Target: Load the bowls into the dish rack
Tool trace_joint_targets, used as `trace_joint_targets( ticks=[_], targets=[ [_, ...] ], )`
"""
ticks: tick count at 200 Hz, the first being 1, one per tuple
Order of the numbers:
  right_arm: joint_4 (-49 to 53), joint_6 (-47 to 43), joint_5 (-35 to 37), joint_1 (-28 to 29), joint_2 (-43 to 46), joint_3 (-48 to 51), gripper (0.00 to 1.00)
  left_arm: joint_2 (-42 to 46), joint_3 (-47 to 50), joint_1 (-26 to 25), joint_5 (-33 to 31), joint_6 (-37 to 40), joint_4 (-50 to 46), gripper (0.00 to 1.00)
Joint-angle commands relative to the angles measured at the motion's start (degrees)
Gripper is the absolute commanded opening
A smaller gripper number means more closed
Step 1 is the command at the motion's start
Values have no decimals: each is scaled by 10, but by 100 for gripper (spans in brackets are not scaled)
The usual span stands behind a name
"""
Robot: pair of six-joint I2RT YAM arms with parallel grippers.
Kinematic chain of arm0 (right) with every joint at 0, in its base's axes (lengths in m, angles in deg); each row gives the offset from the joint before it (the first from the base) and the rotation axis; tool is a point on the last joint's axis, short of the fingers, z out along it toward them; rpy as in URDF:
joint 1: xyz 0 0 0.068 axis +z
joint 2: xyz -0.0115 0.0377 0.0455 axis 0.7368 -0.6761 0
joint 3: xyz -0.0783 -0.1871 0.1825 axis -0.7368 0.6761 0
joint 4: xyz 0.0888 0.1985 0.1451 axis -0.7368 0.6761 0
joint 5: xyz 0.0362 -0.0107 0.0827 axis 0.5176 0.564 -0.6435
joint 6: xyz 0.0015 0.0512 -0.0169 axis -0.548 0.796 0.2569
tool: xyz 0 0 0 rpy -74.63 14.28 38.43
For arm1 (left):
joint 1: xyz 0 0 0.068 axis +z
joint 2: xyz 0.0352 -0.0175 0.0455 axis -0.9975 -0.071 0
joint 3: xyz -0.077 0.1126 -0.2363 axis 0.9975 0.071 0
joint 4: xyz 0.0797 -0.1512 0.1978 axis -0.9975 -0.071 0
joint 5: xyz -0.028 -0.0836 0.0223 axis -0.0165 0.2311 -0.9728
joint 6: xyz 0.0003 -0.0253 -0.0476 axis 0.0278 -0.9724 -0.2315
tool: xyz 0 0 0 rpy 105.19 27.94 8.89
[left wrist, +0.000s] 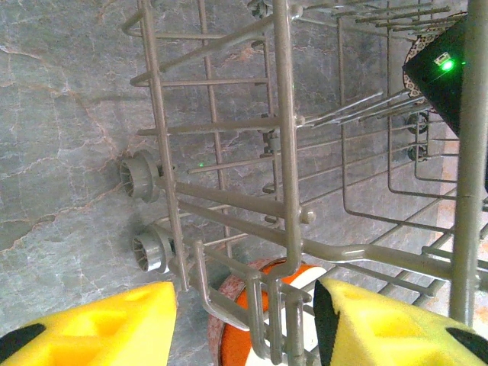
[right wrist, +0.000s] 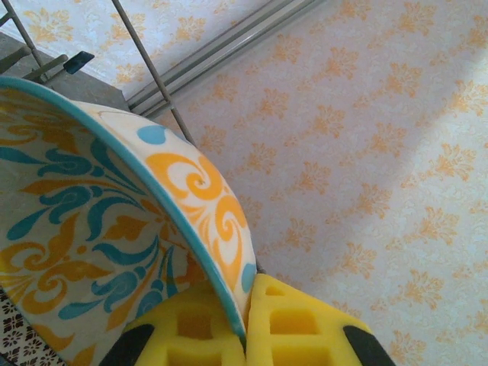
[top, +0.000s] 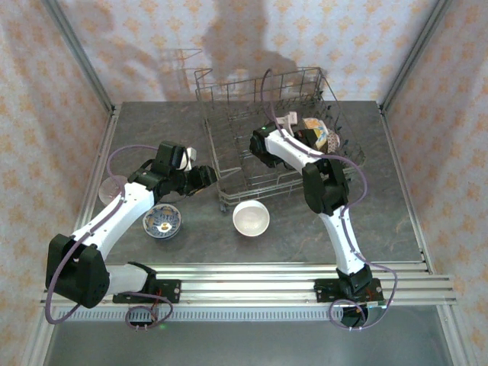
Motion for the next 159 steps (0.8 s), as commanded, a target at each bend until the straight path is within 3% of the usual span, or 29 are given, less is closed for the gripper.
trace_joint_targets(
  ticks=[1,88,100,159],
  targets=[
    [86,-2,-82,-13,-33,8,0,-3,-4,-6,3,5,11,51],
    [85,-22,-96,0,-35,-10,12,-15,-7,-5,-3,-1,20,50],
    [86,-27,-98,4,-36,-14,21,-16,-7,-5,-5,-2,22,50],
    [85,-33,-99,5,-72,-48,26,-31,-11,-6,-4,-5,31,50]
  ],
)
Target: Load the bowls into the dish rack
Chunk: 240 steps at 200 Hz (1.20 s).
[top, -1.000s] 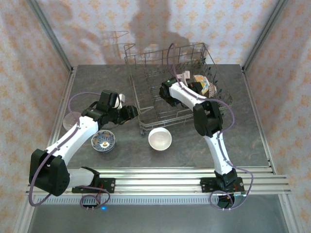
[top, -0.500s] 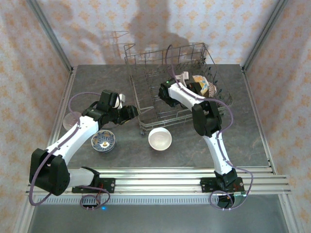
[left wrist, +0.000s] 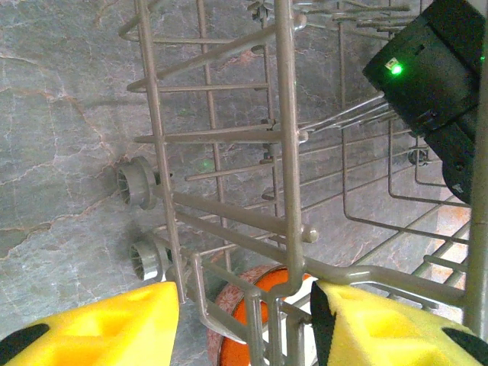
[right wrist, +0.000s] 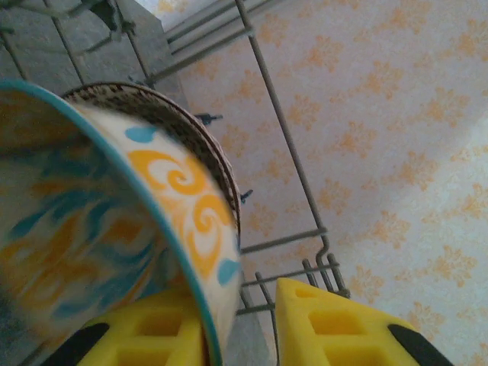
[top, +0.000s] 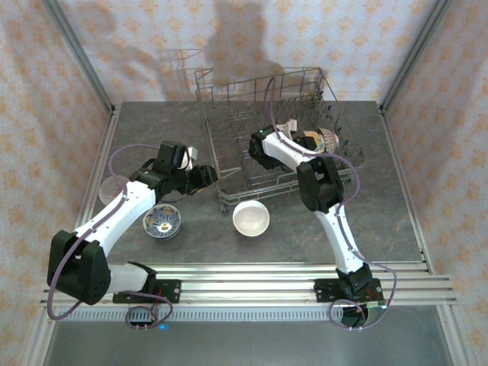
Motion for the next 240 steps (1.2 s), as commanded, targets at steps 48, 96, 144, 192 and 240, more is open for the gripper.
trace_joint_targets(
  ticks=[48,96,144,192,240],
  targets=[
    [89,-21,-33,-16,-40,-71,35,-23,-13,-6,-6,-3,17,50],
    [89,-62,-40,-30,-43,-112,65,-35,-24,-6,-11,2,9,50],
    [70,-131,-60,-34,-27,-126,78,-37,-35,-6,-20,6,0,53],
    [33,-184,-106,-32,4,-112,85,-35,-34,-6,-26,5,1,55],
    [-99,-258,-236,-32,36,-72,89,-34,-34,-7,-33,2,6,55]
  ],
)
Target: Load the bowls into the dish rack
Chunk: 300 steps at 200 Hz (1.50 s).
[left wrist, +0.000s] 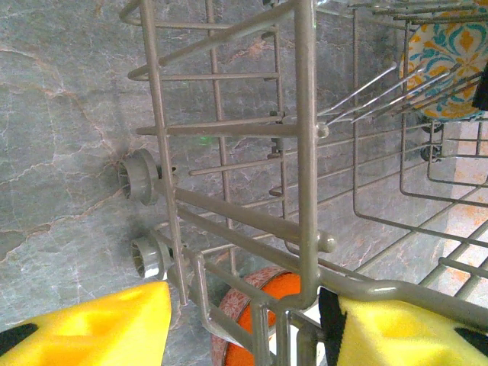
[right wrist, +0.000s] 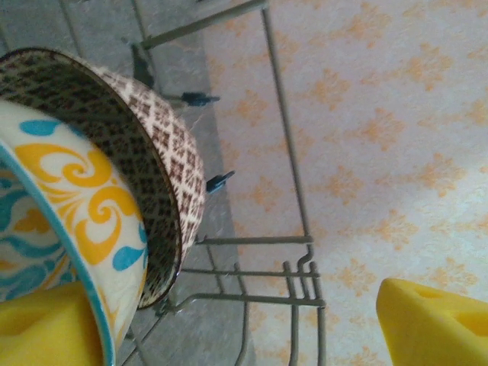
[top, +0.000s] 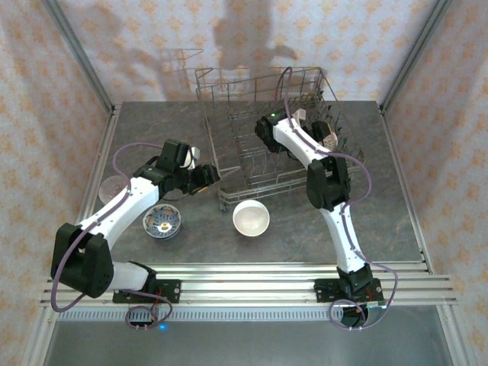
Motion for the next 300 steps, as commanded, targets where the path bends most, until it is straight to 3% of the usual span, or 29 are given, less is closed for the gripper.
trace_joint_targets(
  ticks=[1,66,115,151,181,220,238,259,300],
  targets=[
    [-70,-43,-123,7,9,8,89,-7,-20,-3,-29,1,13,55],
    [-100,-69,-222,2,-1,-73,94,-4,-24,-3,-37,16,11,54],
    [-122,-90,-255,-3,0,-94,97,7,-21,-3,-51,32,10,52],
    [-146,-89,-303,-5,22,-84,97,-3,-49,-2,-63,49,-5,52],
    [-131,-91,-291,-6,45,-80,97,-3,-74,-1,-78,59,-30,52],
    [-204,-112,-325,-14,115,9,96,24,-76,-1,-110,47,-48,51],
    [-220,-116,-344,-20,115,16,96,45,-66,-1,-126,39,-56,51],
    [-237,-121,-353,-22,106,13,96,66,-64,-3,-125,45,-81,43],
    [-248,-132,-388,-23,95,-10,96,119,-45,-10,-153,25,-106,49]
  ],
)
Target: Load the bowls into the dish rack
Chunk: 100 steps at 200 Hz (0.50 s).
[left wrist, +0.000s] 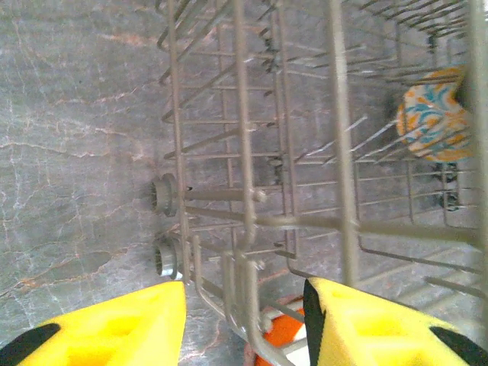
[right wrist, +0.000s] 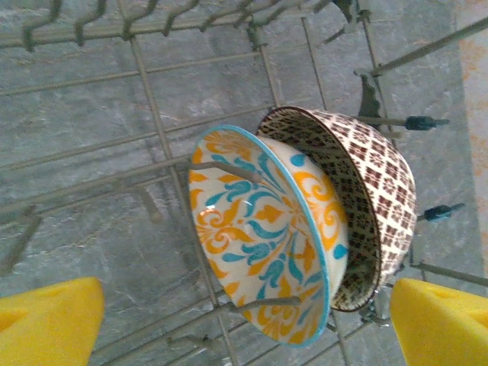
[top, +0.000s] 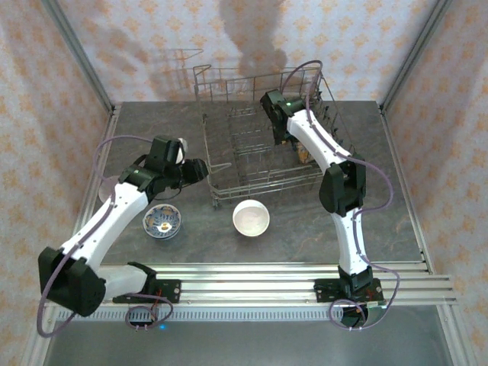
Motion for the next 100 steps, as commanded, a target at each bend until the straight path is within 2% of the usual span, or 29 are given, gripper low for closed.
trace_joint_targets(
  ticks=[1,33,51,100],
  targets=[
    [-21,-10,-28,-3,-1,-16,96,30,2,-5,-30,-6,-24,50],
    [-38,-17,-63,-3,40,10,95,63,1,-19,-56,-26,-53,52],
    [-50,-21,-84,-4,81,51,95,77,7,-47,-75,-42,-66,52],
    [-90,-36,-111,-3,232,218,93,80,34,-185,-158,-116,-80,51]
  ],
)
